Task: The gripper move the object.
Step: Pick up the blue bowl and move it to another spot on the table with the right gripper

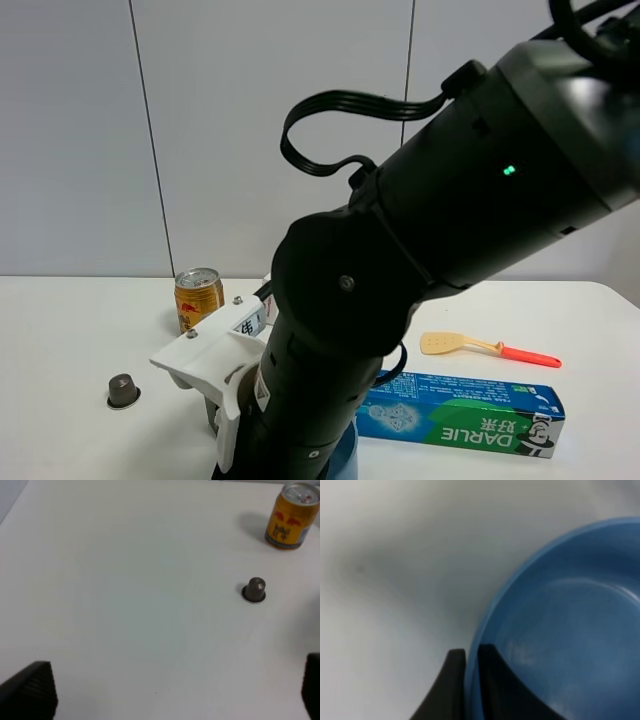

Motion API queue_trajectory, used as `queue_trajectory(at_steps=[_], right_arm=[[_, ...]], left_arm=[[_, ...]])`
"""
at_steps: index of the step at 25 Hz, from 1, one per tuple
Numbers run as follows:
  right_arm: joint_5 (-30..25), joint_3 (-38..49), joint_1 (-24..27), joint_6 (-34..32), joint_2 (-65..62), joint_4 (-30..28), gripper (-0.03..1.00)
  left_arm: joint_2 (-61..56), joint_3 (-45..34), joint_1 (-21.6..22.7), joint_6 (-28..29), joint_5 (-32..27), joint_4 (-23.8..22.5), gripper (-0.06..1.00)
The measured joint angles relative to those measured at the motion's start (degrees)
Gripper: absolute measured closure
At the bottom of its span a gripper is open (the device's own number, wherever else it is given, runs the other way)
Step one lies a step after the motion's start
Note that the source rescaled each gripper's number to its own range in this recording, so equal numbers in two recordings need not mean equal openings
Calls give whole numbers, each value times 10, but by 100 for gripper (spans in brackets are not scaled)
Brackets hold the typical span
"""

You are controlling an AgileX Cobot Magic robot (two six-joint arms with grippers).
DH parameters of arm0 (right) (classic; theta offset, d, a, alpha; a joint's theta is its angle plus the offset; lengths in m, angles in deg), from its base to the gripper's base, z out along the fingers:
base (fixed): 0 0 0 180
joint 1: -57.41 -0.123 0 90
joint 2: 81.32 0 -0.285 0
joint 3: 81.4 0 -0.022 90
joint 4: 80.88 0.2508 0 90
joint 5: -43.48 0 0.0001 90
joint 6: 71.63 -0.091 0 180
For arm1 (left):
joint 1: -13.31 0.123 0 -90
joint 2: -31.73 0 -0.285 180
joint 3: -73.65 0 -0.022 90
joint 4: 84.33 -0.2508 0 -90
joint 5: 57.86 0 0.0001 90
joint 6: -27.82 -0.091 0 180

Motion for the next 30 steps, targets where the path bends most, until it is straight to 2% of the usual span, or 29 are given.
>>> queue_trajectory(at_steps=[15,18,21,28,30], right_arm=[[4,0,0,0,3,0,97],[-1,0,0,0,3,-4,93],[-13,0,0,0,3,-10,80],[-17,0,0,0,-1,-15,32],[-18,0,0,0,-14,-15,26]], left_arm=[[0,0,0,0,0,0,-6],[0,0,0,0,0,0,-6],[0,0,0,0,0,0,-6],[0,0,0,0,0,0,-6],[0,0,0,0,0,0,-6]])
